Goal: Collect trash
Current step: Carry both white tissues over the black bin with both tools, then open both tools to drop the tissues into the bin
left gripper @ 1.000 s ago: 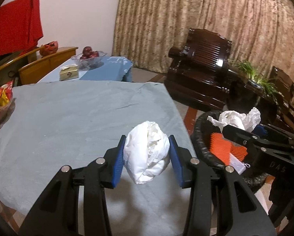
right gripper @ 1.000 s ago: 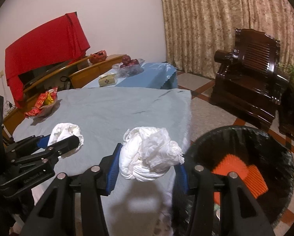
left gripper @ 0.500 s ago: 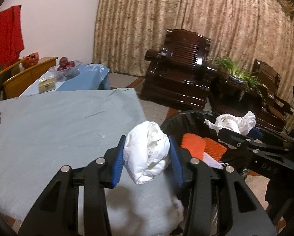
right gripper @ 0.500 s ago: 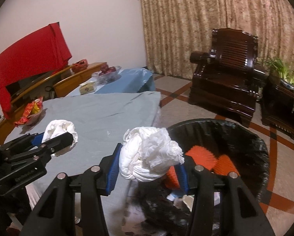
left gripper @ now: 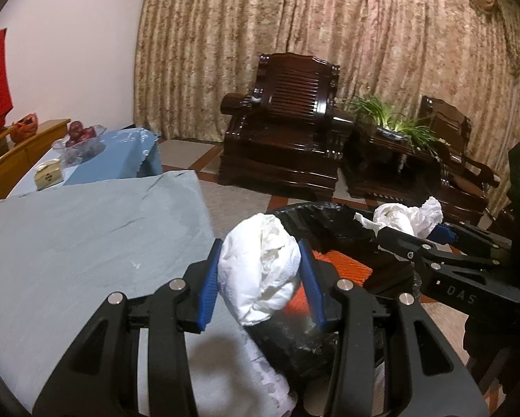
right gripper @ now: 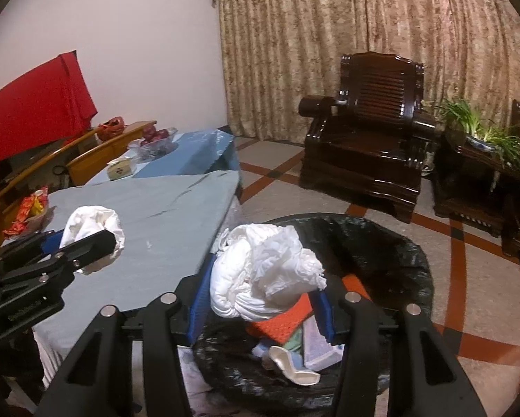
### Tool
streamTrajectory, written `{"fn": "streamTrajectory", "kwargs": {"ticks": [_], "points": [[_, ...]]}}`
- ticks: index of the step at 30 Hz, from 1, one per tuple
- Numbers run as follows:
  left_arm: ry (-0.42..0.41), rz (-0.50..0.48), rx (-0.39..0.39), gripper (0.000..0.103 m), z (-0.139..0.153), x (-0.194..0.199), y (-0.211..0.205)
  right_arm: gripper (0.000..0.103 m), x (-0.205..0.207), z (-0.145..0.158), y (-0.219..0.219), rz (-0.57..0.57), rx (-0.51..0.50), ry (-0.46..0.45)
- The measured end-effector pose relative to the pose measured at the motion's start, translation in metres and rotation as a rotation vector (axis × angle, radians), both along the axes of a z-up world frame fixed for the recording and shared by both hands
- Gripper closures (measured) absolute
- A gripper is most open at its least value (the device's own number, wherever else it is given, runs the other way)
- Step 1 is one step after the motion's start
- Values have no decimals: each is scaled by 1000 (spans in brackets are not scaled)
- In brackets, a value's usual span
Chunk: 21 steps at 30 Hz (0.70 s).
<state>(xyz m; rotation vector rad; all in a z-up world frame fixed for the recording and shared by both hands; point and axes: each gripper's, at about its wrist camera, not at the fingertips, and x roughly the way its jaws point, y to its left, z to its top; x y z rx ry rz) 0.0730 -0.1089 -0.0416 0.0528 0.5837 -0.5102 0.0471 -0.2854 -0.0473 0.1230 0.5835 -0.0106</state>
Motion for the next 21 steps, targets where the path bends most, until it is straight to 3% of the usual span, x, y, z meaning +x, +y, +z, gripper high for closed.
{"fn": "streamTrajectory", "kwargs": {"ticks": [11, 21], "points": [[17, -79, 10, 61, -15, 29, -45, 52, 9, -12, -45, -96, -17, 21], [42, -143, 50, 61, -49, 59, -96, 52, 26, -42, -81, -153, -20, 77]]}}
